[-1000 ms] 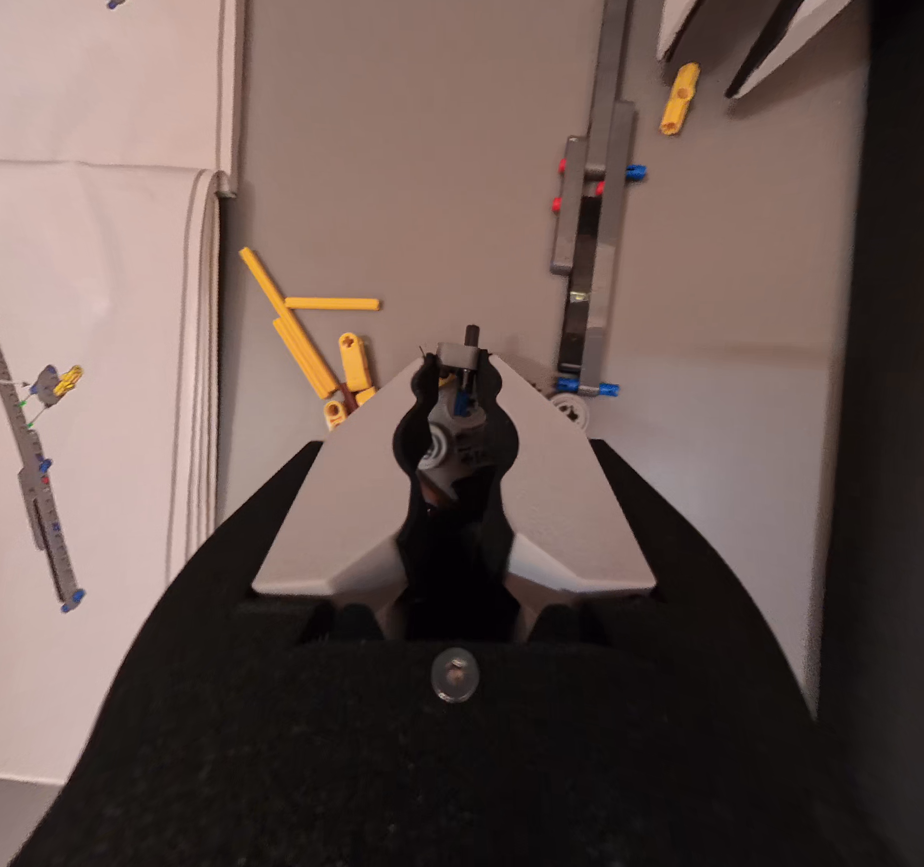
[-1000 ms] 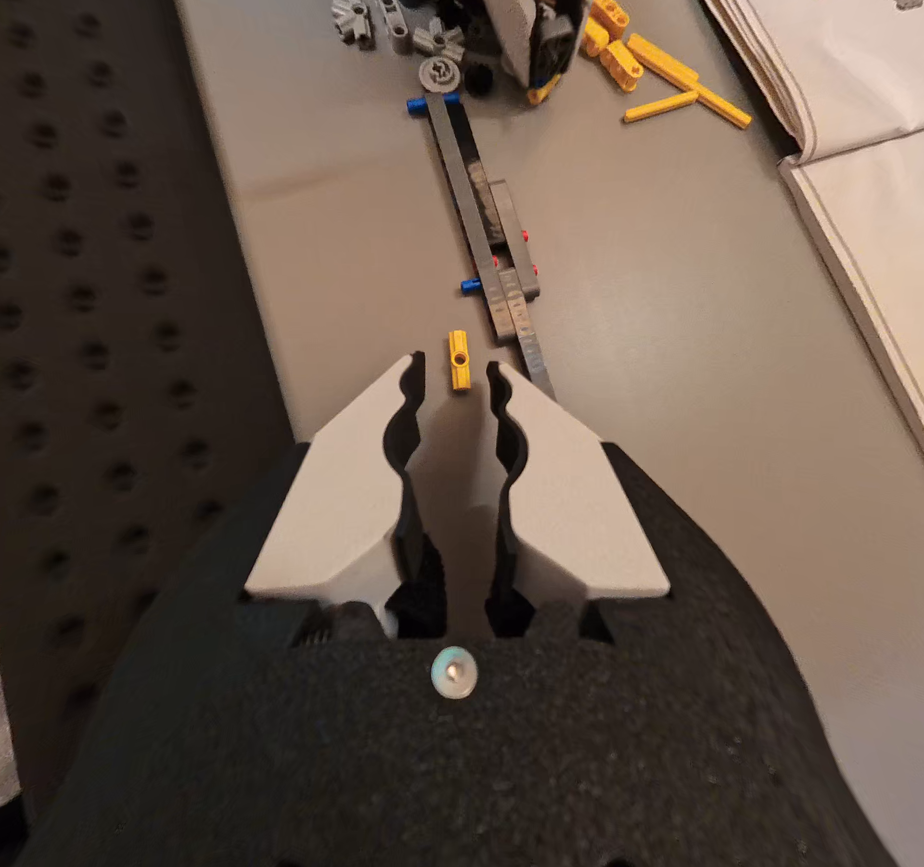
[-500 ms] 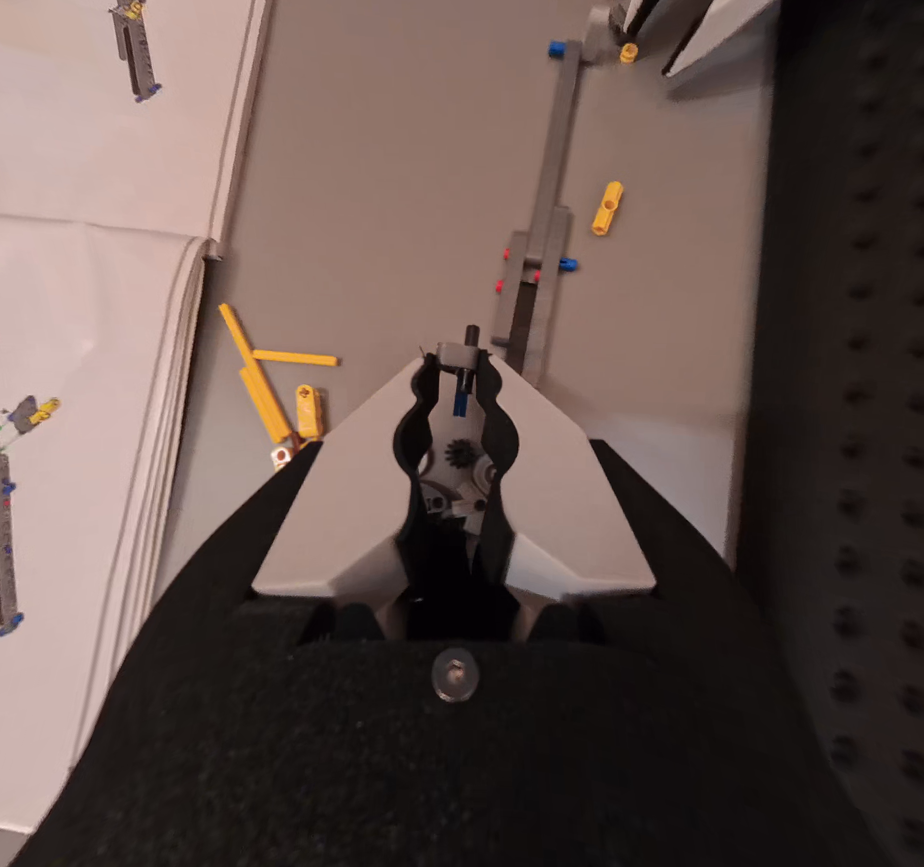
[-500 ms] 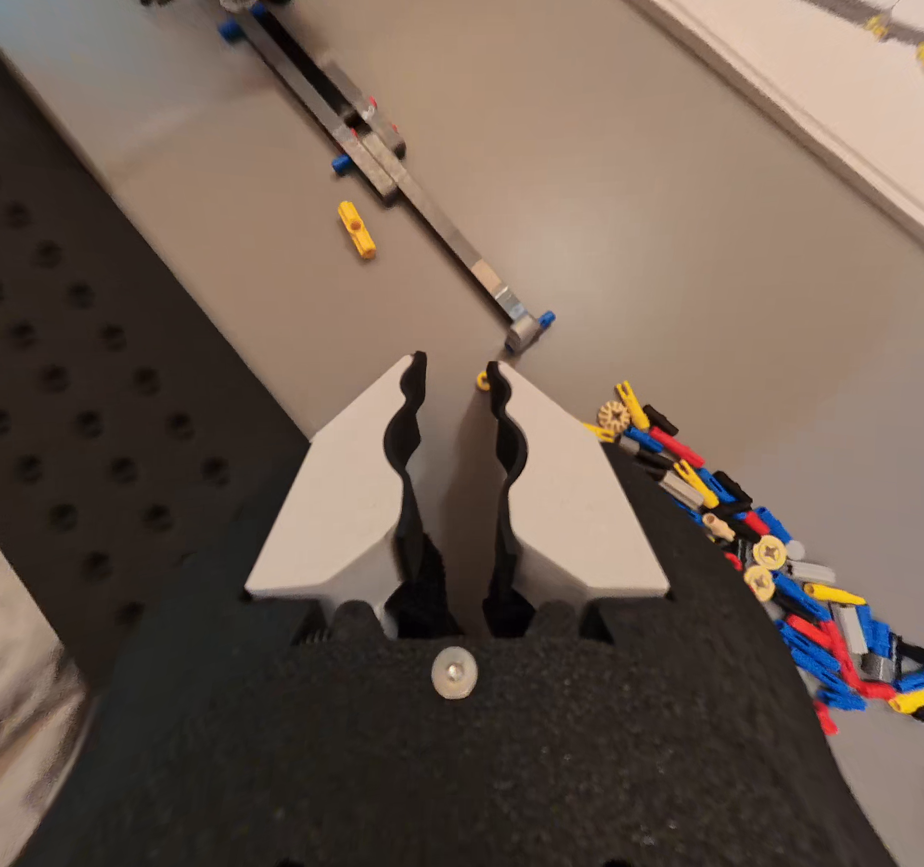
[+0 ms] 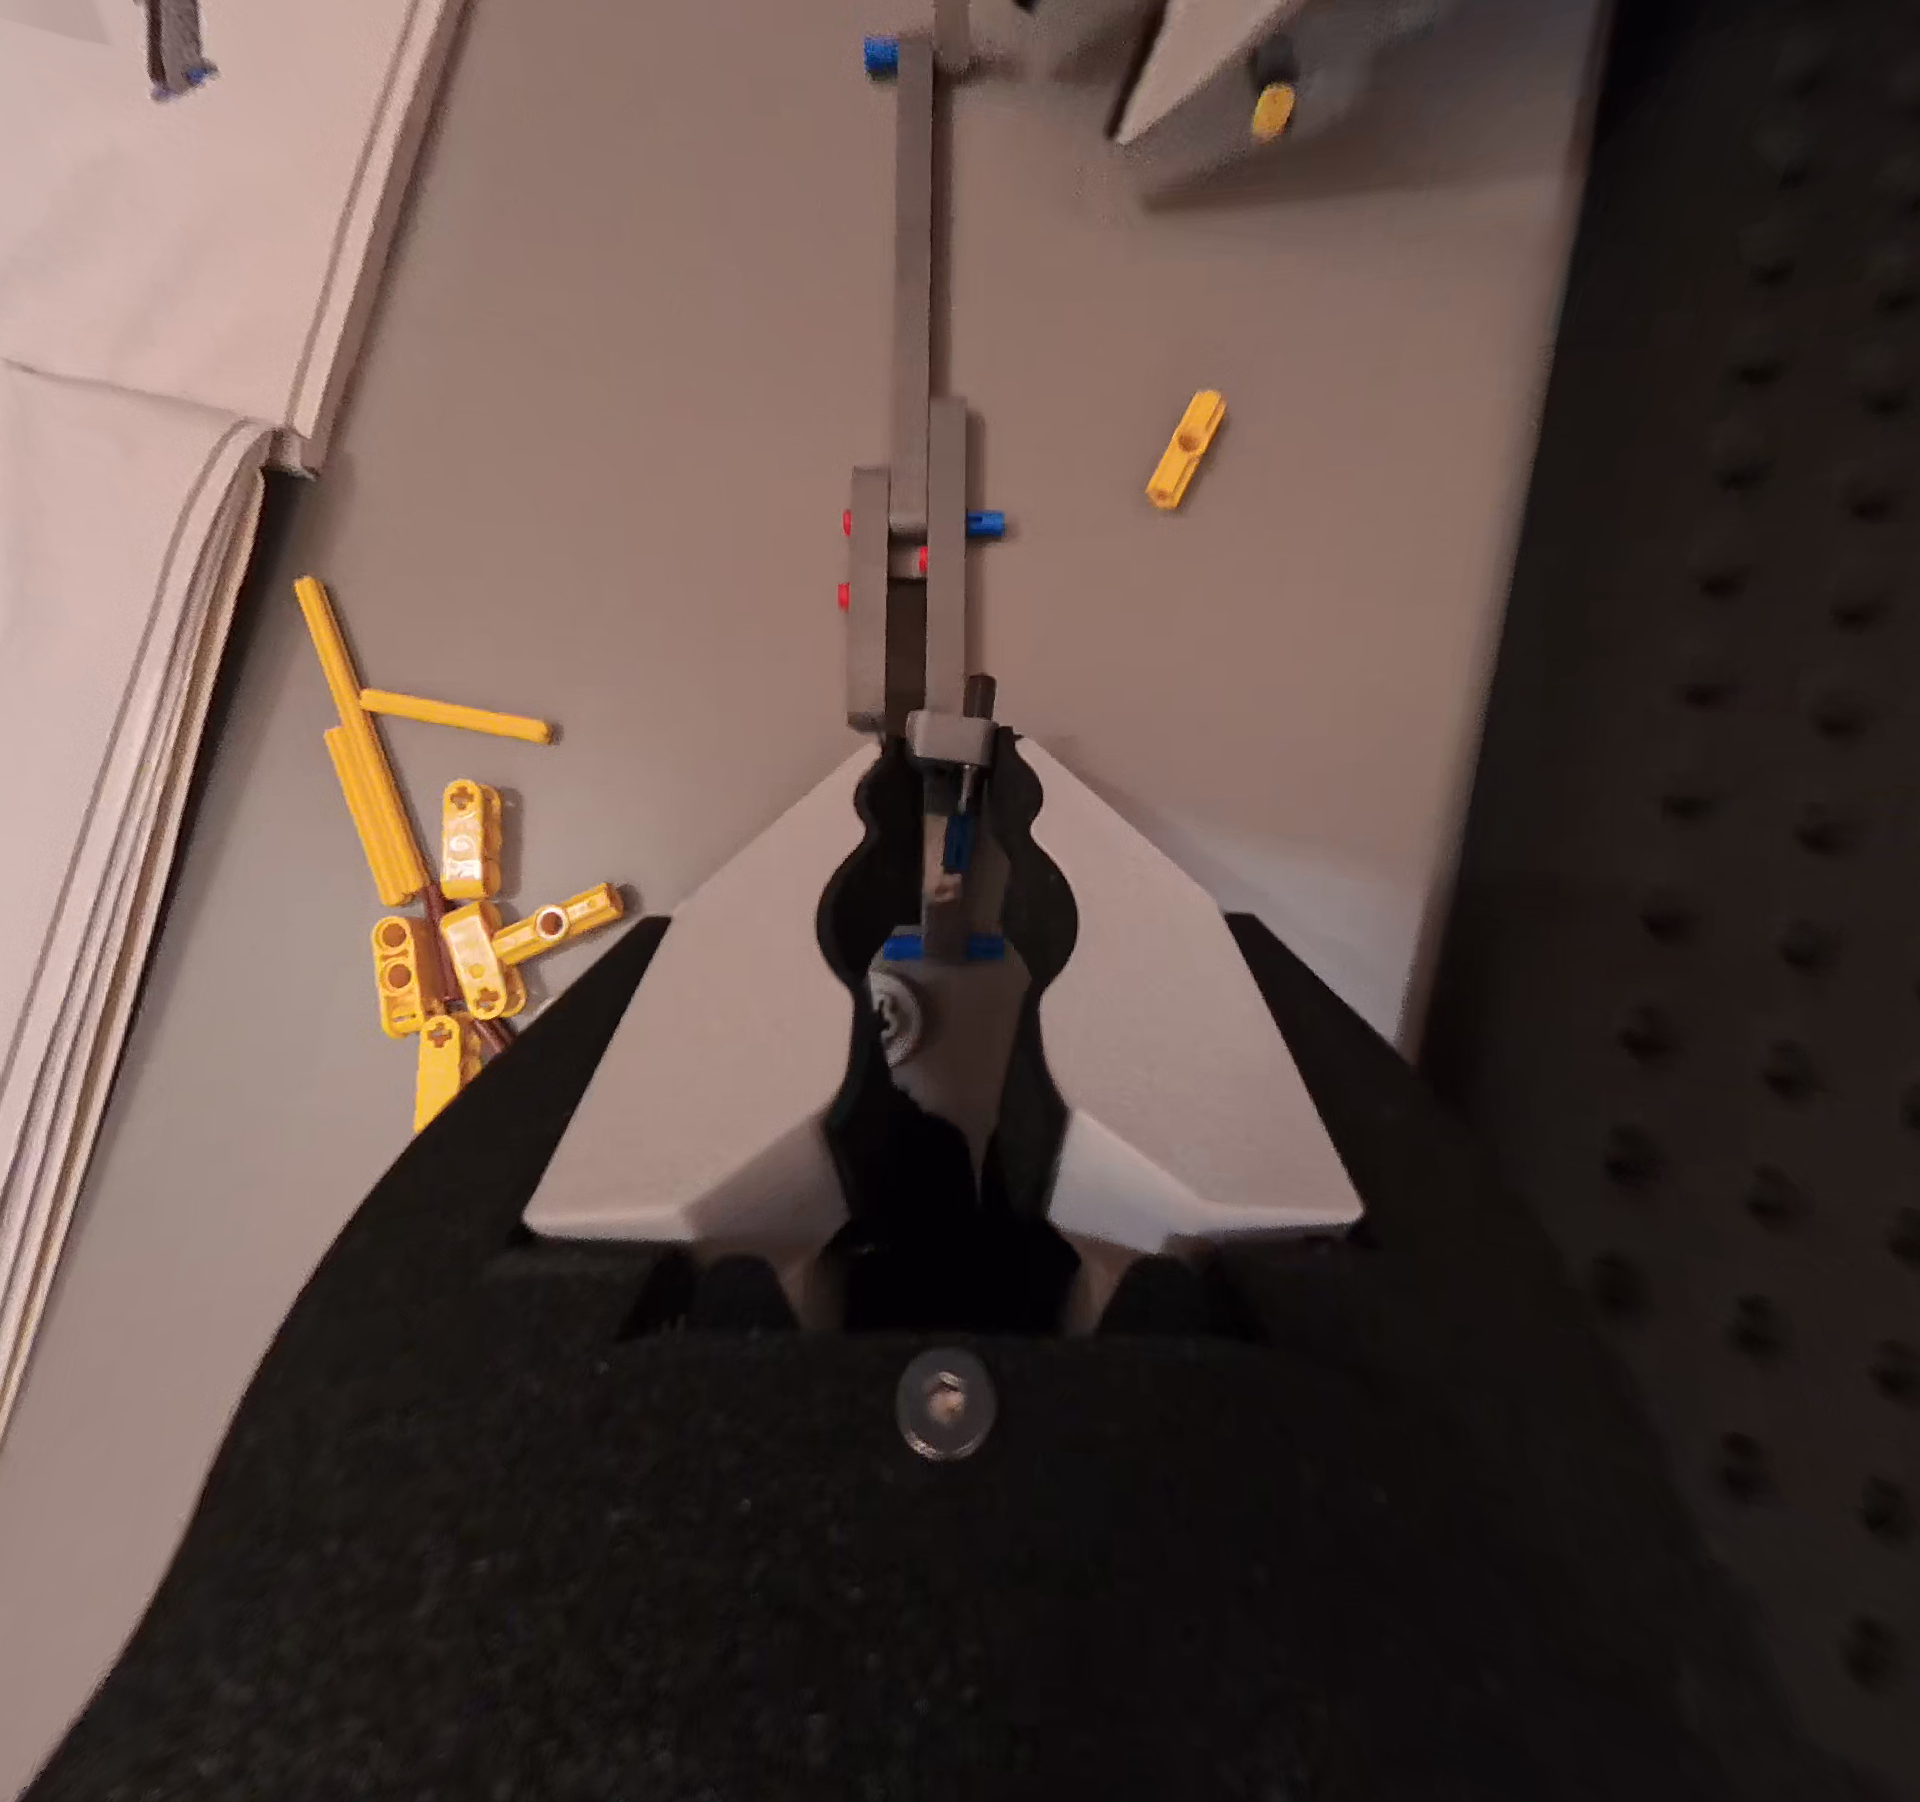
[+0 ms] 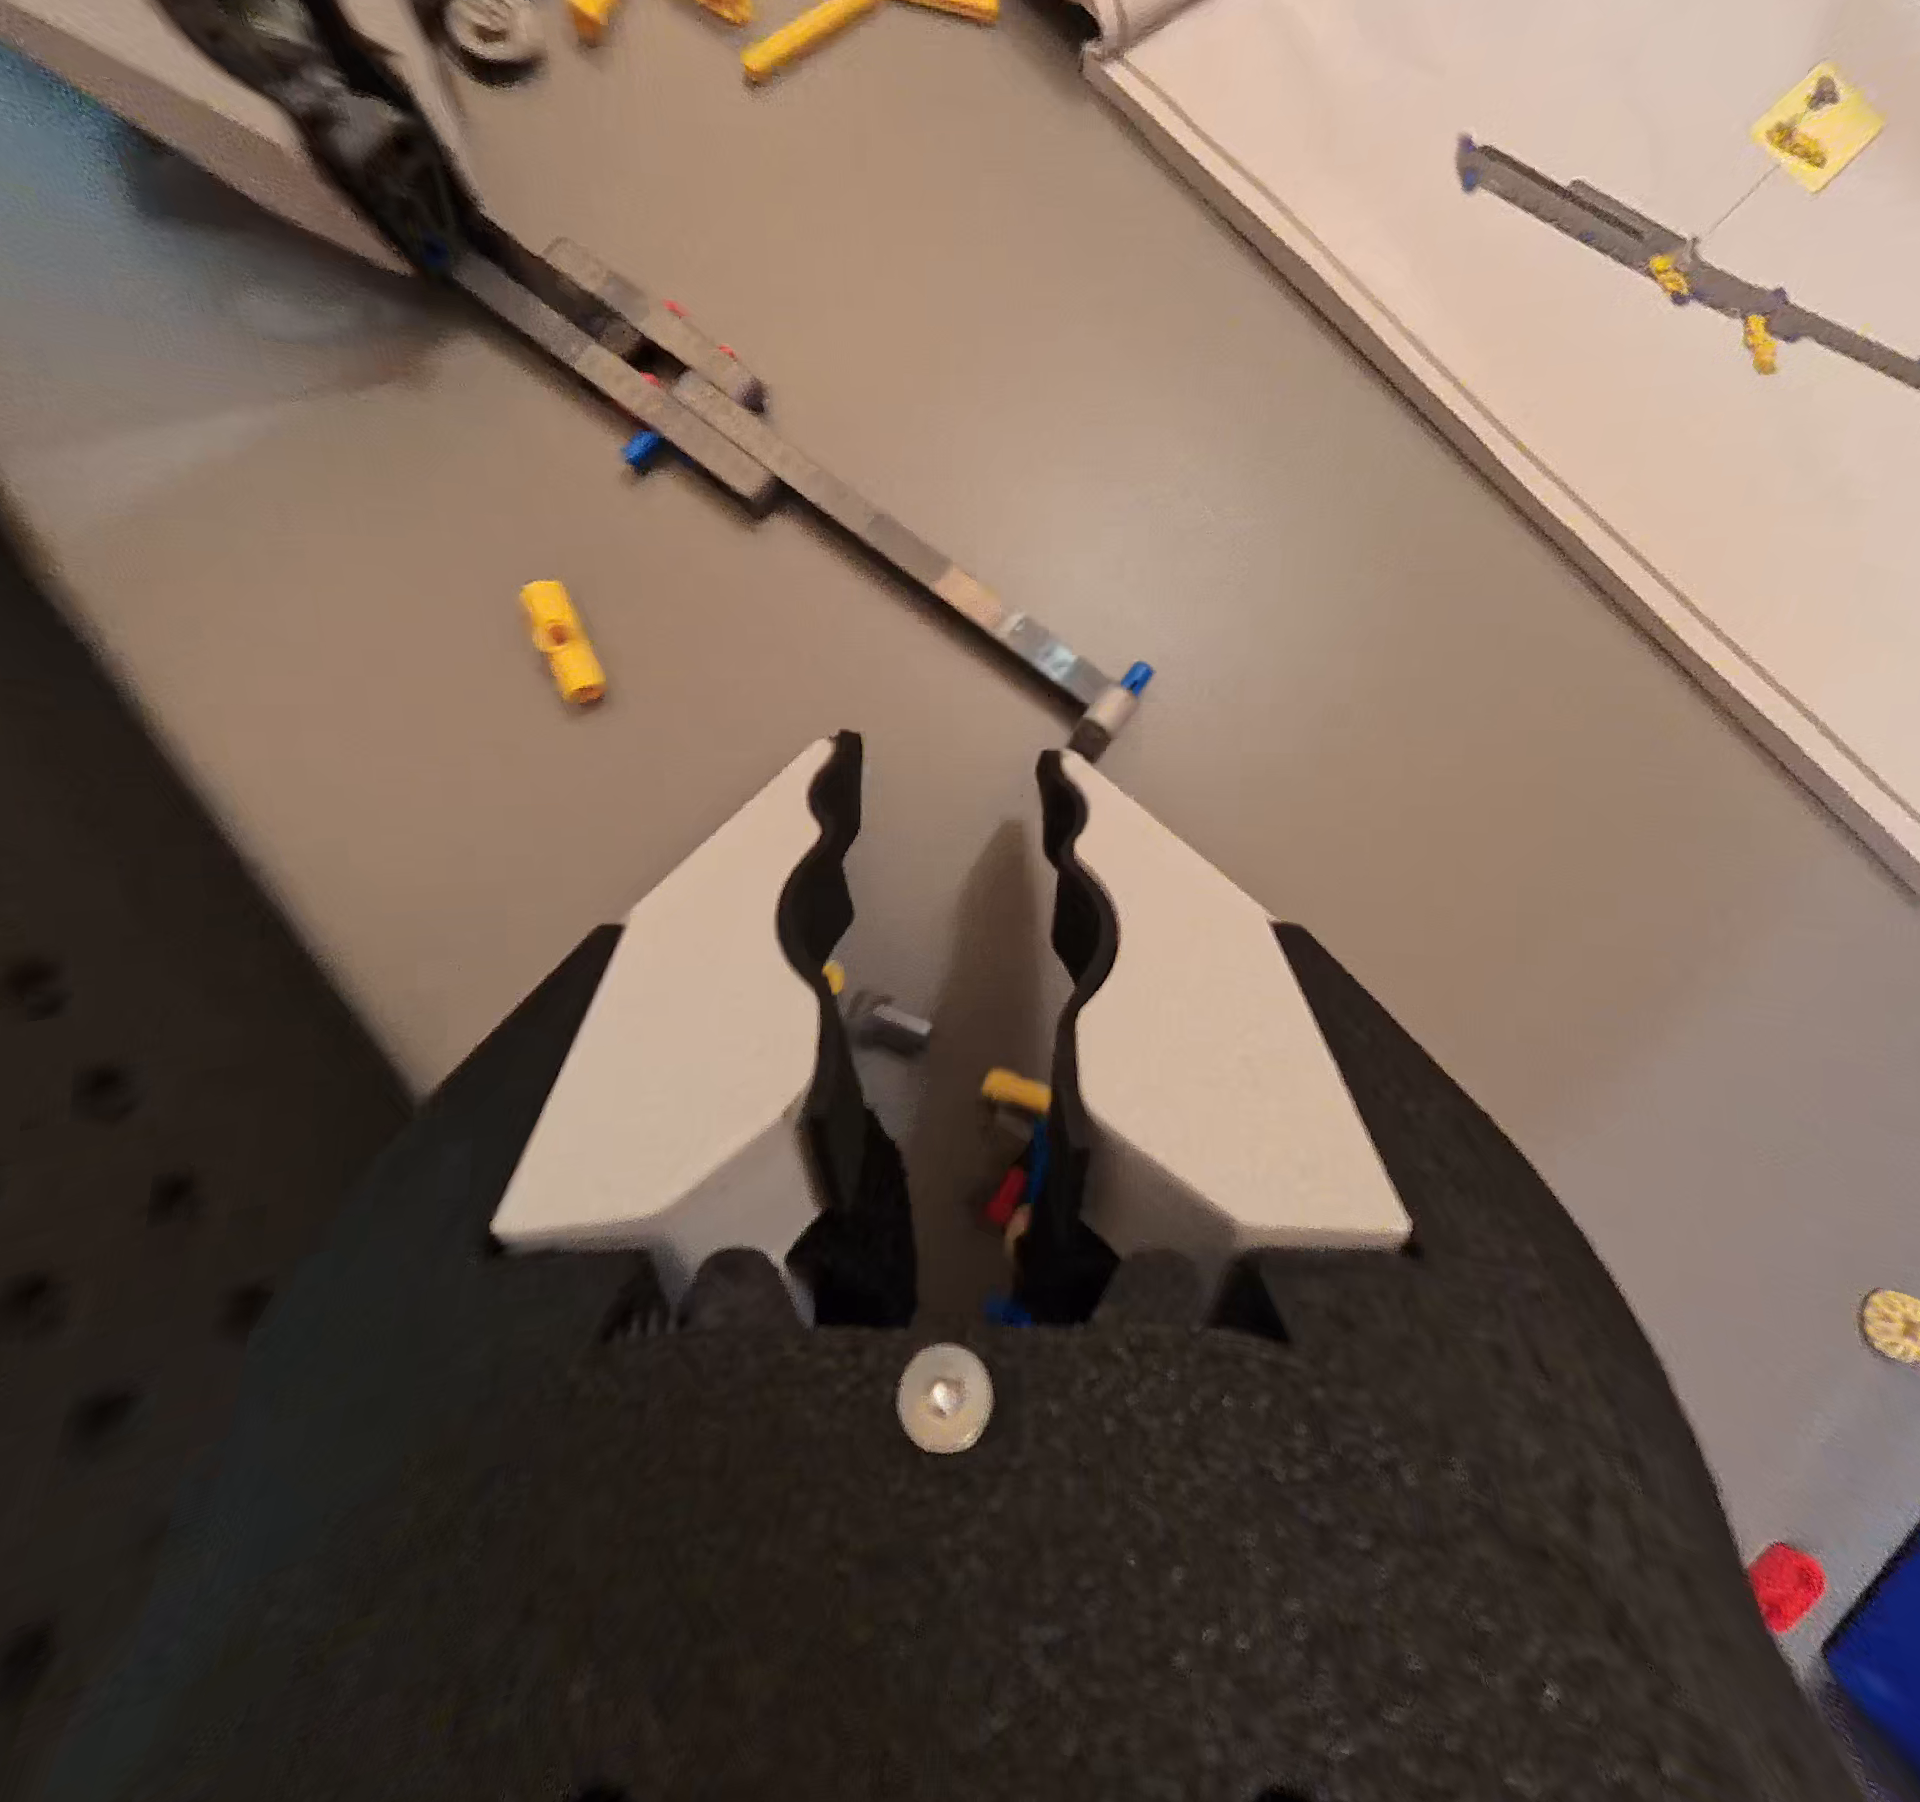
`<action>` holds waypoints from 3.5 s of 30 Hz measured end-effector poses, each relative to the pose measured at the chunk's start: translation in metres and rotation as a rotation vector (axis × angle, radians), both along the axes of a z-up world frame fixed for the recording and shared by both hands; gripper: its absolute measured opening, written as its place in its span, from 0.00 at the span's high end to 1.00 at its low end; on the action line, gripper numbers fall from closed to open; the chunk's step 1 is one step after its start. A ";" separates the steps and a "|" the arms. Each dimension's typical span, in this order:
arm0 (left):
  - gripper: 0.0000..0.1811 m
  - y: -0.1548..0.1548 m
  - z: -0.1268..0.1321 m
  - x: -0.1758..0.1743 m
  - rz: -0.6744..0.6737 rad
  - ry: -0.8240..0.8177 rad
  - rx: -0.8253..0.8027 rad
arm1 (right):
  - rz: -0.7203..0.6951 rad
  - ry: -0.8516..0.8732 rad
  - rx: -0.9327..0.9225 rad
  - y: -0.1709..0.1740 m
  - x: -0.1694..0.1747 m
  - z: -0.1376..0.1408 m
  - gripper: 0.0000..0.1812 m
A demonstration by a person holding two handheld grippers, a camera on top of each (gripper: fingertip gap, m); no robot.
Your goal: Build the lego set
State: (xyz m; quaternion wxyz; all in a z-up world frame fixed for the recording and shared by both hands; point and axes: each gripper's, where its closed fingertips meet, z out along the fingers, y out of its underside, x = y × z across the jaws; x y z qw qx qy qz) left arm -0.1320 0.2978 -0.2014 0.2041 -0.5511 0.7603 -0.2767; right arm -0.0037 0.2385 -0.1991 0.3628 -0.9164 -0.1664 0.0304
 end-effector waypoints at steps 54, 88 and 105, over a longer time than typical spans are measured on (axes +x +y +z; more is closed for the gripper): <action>0.93 -0.003 0.052 0.022 0.069 -0.438 -0.144 | -0.630 0.033 -0.112 -0.100 0.081 -0.015 0.71; 0.93 0.157 0.089 0.025 0.565 -0.602 -0.068 | 0.063 0.204 0.406 0.163 -0.050 0.058 0.82; 0.93 0.121 0.110 0.026 0.332 -0.768 0.157 | 0.198 0.625 0.434 0.143 -0.083 0.095 0.84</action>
